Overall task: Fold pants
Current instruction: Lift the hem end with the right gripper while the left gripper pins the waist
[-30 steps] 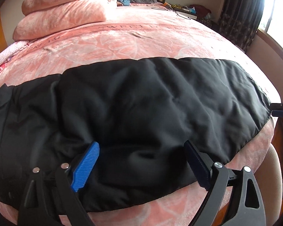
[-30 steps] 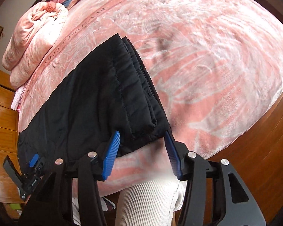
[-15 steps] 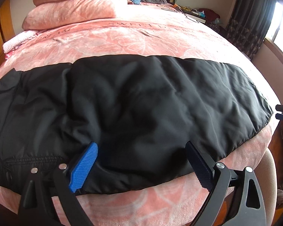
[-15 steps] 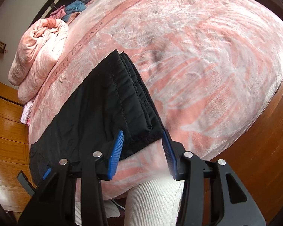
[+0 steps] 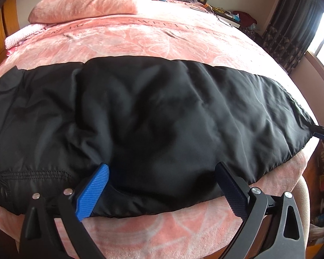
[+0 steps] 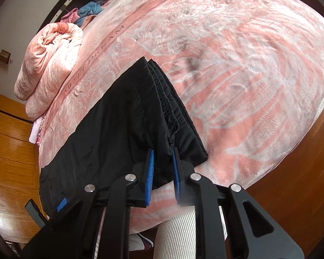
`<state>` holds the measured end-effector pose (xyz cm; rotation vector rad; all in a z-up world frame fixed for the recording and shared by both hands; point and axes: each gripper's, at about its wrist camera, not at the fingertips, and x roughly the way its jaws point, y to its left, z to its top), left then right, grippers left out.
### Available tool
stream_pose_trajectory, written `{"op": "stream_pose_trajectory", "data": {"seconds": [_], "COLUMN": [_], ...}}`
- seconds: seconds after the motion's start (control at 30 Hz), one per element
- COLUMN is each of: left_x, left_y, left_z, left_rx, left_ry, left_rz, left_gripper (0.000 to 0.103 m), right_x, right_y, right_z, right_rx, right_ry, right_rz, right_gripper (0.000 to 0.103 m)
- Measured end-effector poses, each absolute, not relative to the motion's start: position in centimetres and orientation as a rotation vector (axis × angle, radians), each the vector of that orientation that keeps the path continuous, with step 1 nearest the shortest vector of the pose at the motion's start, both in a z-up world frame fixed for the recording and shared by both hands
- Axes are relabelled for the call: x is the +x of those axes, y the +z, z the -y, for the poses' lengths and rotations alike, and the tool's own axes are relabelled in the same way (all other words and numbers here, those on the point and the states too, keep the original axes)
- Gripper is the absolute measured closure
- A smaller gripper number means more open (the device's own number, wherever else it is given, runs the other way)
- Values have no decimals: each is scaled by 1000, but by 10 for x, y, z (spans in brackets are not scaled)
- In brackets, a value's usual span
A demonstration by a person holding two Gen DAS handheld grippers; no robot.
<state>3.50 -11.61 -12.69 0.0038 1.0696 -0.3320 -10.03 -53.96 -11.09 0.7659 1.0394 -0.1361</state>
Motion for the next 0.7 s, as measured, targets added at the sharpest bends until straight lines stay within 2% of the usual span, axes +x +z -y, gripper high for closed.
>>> {"op": "stream_pose_trajectory", "data": {"seconds": [0.1,0.23,0.4,0.7], "left_x": [35,37,38,25], "left_y": [-125,-132,-128,-112], "left_z": [119,130,126,125], "left_rx": [-20,41,7,-24], "left_ry": [-344,-346,-353,-379], "left_rz": [-1065,-1070,-1082,-1051], "left_gripper": [4,4,4,4], "right_x": [-106,-98,-112,-132], "right_y": [-103,-129,-120,-135], "right_z": [542,543,546,536], "right_rx": [742,697,718,907], "right_ry": [-176,-215,-195,-64], "right_rz": [-1023,-1093,-1055,-1048], "right_gripper": [90,88,61,61]}}
